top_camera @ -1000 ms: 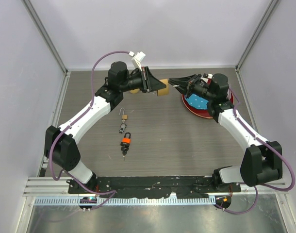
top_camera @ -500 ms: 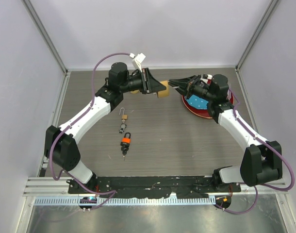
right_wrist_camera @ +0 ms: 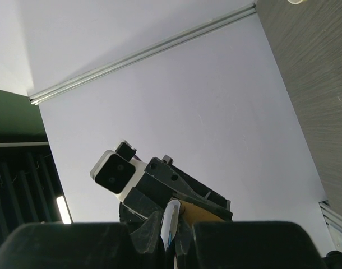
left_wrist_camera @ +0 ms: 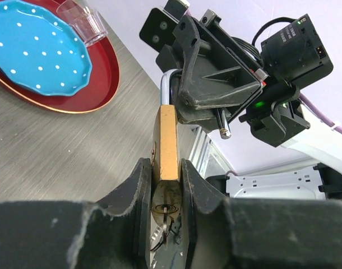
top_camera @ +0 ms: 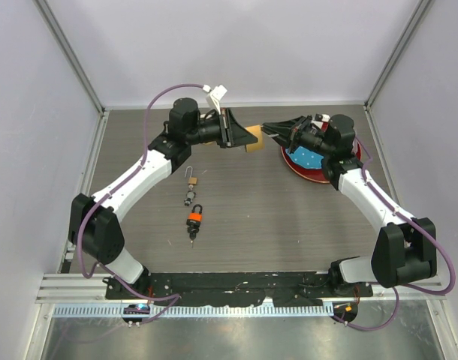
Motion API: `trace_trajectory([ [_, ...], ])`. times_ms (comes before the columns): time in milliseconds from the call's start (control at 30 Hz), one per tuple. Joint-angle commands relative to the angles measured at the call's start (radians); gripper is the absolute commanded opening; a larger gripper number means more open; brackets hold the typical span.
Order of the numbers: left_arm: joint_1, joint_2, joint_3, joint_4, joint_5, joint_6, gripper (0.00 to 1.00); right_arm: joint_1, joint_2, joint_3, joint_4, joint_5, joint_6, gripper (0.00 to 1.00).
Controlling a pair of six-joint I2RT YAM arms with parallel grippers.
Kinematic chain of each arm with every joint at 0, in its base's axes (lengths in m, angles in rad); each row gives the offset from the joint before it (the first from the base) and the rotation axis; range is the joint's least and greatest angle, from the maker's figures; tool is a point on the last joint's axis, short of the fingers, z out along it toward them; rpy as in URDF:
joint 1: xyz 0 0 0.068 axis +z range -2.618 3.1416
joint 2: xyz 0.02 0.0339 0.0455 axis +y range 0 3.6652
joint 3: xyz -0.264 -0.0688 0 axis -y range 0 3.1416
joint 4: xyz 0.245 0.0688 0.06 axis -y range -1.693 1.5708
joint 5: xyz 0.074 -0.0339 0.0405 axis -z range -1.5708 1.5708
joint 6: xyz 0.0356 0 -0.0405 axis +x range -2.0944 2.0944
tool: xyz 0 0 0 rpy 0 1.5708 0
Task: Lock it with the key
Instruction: Lock the lock.
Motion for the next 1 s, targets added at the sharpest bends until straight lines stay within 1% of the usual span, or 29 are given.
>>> trace_trajectory([
  [0, -0.003, -0.029, 0.029, -0.012, 0.053, -0.014, 0.0, -0.013, -0.028, 0.053, 0.084, 0.018, -0.005, 0.02],
  [33, 0.0, -0.024, 0.034, -0.012, 0.049, -0.02, 0.0, -0.012, -0.026, 0.058, 0.067, 0.006, -0.042, 0.02],
  [133, 0.016, -0.023, 0.039, -0.015, 0.028, -0.05, 0.0, -0.013, -0.016, 0.09, -0.069, -0.019, -0.137, 0.02],
  [167, 0.023, -0.021, 0.039, -0.017, 0.024, -0.056, 0.0, -0.012, -0.01, 0.105, -0.157, -0.043, -0.215, 0.02],
  [233, 0.046, -0.023, 0.04, -0.028, 0.021, -0.077, 0.0, -0.013, 0.001, 0.156, -0.252, -0.056, -0.315, 0.04],
  [267, 0.055, -0.024, 0.04, -0.022, 0.027, -0.092, 0.0, -0.012, 0.01, 0.174, -0.344, -0.057, -0.406, 0.09],
  [333, 0.085, -0.029, 0.035, 0.0, 0.044, -0.137, 0.0, -0.013, 0.016, 0.223, -0.435, -0.051, -0.485, 0.18],
  [367, 0.093, -0.034, 0.035, 0.006, 0.05, -0.151, 0.0, -0.013, 0.023, 0.236, -0.491, -0.045, -0.558, 0.28],
  [433, 0.121, -0.037, 0.035, 0.023, 0.064, -0.192, 0.0, -0.013, 0.03, 0.271, -0.554, -0.034, -0.625, 0.37],
  [467, 0.128, -0.041, 0.037, 0.023, 0.072, -0.203, 0.0, -0.013, 0.038, 0.282, -0.602, -0.027, -0.654, 0.44],
  [500, 0.144, -0.044, 0.037, 0.023, 0.075, -0.211, 0.0, -0.013, 0.041, 0.297, -0.62, -0.023, -0.698, 0.48],
  [533, 0.151, -0.047, 0.042, 0.02, 0.081, -0.224, 0.0, -0.015, 0.043, 0.303, -0.637, -0.02, -0.717, 0.53],
  [633, 0.176, -0.055, 0.04, 0.029, 0.118, -0.255, 0.0, -0.016, 0.043, 0.316, -0.647, -0.022, -0.758, 0.61],
  [733, 0.196, -0.072, 0.031, 0.034, 0.156, -0.284, 0.0, -0.021, 0.049, 0.339, -0.647, -0.03, -0.812, 0.64],
  [800, 0.21, -0.083, 0.028, 0.008, 0.19, -0.283, 0.0, -0.019, 0.058, 0.369, -0.648, -0.045, -0.841, 0.65],
  [833, 0.213, -0.095, 0.026, -0.005, 0.196, -0.28, 0.0, -0.023, 0.067, 0.381, -0.653, -0.059, -0.881, 0.65],
  [933, 0.225, -0.118, 0.014, -0.06, 0.23, -0.264, 0.0, -0.023, 0.096, 0.45, -0.719, -0.063, -0.953, 0.65],
  [967, 0.227, -0.122, 0.008, -0.066, 0.231, -0.26, 0.0, -0.021, 0.104, 0.469, -0.772, -0.065, -1.005, 0.66],
])
